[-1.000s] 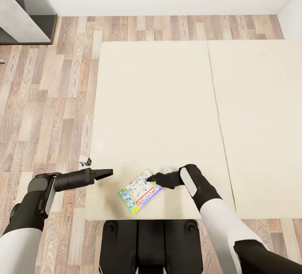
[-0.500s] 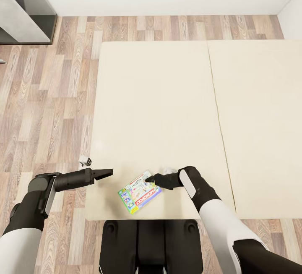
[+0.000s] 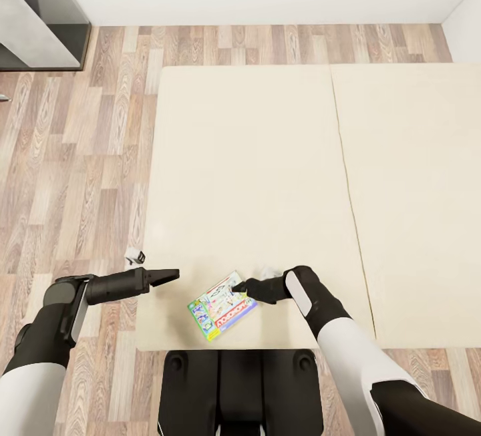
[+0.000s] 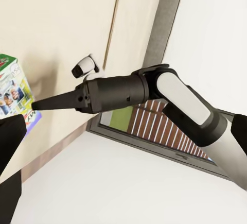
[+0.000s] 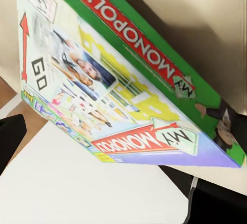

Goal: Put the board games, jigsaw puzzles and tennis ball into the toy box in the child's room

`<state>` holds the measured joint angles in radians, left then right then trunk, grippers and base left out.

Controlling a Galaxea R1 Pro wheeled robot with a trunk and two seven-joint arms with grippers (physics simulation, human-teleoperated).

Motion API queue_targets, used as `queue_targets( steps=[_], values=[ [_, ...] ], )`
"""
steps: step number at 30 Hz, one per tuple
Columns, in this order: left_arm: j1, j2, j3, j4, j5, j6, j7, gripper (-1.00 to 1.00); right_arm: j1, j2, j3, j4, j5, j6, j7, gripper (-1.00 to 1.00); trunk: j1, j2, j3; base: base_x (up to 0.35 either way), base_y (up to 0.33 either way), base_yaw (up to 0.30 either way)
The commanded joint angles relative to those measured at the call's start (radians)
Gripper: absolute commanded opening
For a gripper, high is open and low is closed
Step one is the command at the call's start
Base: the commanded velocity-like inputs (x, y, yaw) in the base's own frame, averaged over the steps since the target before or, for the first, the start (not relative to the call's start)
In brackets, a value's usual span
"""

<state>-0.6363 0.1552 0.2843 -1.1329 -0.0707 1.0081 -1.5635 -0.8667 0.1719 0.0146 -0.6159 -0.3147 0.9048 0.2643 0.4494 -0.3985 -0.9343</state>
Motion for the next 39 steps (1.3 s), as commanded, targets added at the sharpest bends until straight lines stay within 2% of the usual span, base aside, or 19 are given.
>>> queue_targets(
  steps=[1,6,9,13,23,39],
  values=[
    [0.000,0.001,0.001,-0.001,-0.007,0.010,-0.007,1.00,0.000,0.000,0.001,0.002,0.006,0.003,0.000,1.00,0.001,-0.002,-0.001,0.000,0.000,0.000],
    [0.000,0.008,0.001,-0.001,-0.006,0.010,-0.007,1.00,0.000,0.001,0.011,0.012,0.005,0.004,-0.027,1.00,0.001,-0.002,-0.001,0.000,0.000,0.000],
    [0.000,0.010,0.001,-0.001,-0.005,0.010,-0.007,1.00,-0.001,0.000,0.044,0.018,0.004,0.004,-0.043,1.00,0.001,-0.002,-0.001,0.000,0.000,0.000],
    [0.000,0.013,0.001,-0.001,-0.005,0.010,-0.007,1.00,0.000,0.001,0.063,0.020,0.004,0.003,-0.058,1.00,0.001,-0.002,-0.001,0.000,0.000,0.000],
    [0.000,0.017,0.000,-0.001,-0.004,0.010,-0.007,1.00,0.000,0.003,0.069,0.044,0.003,0.003,-0.102,1.00,0.001,-0.002,-0.001,0.000,0.000,0.000],
    [-0.001,0.017,0.000,-0.001,-0.004,0.010,-0.007,1.00,0.000,0.003,0.074,0.056,0.000,0.005,-0.097,1.00,0.001,-0.002,-0.001,0.000,0.000,0.000]
  ],
)
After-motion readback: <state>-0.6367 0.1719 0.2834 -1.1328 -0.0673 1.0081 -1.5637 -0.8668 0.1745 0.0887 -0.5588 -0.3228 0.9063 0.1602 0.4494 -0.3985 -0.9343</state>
